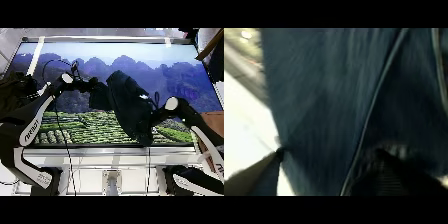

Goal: Fold the clothes and pants, and hang the long-sleeved shirts on hangers.

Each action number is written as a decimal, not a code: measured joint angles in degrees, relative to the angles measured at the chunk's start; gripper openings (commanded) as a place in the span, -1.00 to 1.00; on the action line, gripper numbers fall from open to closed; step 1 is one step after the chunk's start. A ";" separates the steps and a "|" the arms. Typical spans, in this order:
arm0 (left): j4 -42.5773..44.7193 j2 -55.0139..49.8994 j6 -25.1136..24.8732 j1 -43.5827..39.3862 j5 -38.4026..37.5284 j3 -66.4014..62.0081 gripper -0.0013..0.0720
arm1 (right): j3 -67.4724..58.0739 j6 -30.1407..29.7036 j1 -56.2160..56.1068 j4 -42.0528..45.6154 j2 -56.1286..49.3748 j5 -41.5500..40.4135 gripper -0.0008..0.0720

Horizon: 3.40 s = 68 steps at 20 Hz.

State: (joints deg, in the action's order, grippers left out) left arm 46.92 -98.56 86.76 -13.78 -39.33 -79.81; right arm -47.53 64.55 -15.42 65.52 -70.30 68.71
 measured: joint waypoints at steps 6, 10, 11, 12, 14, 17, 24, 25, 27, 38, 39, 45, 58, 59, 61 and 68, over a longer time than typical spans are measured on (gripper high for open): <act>3.54 6.51 0.07 6.71 -2.12 0.04 -0.94 | -4.31 2.62 -2.34 4.02 2.01 2.86 -0.84; 9.57 18.18 0.20 16.70 -5.84 0.04 -0.94 | -14.53 5.79 -2.62 11.93 13.11 13.49 -0.84; 11.04 21.59 0.17 19.41 -6.56 0.02 -0.94 | -17.68 6.86 -2.67 13.68 15.93 15.45 -0.84; 12.68 24.83 0.22 21.86 -7.30 0.04 -0.94 | -20.59 7.85 -2.69 14.82 18.23 16.83 -0.84; 15.63 31.28 0.22 26.36 -8.24 0.02 -0.94 | -26.25 9.79 -2.69 16.59 21.92 18.10 -0.84; 20.44 39.45 0.20 31.80 -9.38 0.02 -0.94 | -33.09 11.61 -2.69 19.56 24.33 16.83 -0.84; 31.12 46.40 0.17 36.89 -15.80 1.22 -0.94 | -38.62 12.76 0.87 26.03 19.52 13.00 -0.84; 31.82 46.40 0.20 37.07 -16.44 2.10 -0.94 | -38.80 12.76 3.13 26.77 17.40 12.70 -0.84; 32.65 46.16 0.20 37.29 -17.40 4.26 -0.94 | -39.01 12.76 8.15 27.52 12.68 11.56 -0.84; 34.07 45.94 0.20 37.51 -19.56 13.86 -0.94 | -39.23 12.74 20.90 14.34 -7.78 4.13 0.58; 34.10 46.01 0.20 37.51 -19.89 14.10 -0.94 | -39.10 12.26 21.51 14.64 -7.87 6.10 0.56; 34.10 46.45 0.20 37.51 -21.29 14.64 -0.94 | -26.56 7.37 29.22 11.28 0.22 7.48 0.56; 34.14 46.42 0.22 37.51 -21.75 14.73 -0.94 | -19.08 -1.20 29.14 -10.75 -10.51 -14.75 -0.84; 34.25 46.42 0.24 37.57 -20.94 14.73 -0.94 | -20.55 -1.57 29.33 -11.17 -10.78 -16.46 -0.84; 34.38 46.80 1.88 38.14 -17.99 14.62 -0.94 | -25.88 -1.88 30.36 -11.82 -10.93 -18.23 -0.84; 33.81 53.55 8.17 42.45 -9.16 13.94 -0.94 | -56.57 -2.78 38.71 -11.76 -10.36 -2.73 -0.84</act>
State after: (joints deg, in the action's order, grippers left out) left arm 80.73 -45.01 94.94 28.67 -48.49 -65.87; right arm -104.09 61.78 23.29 53.76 -80.66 65.98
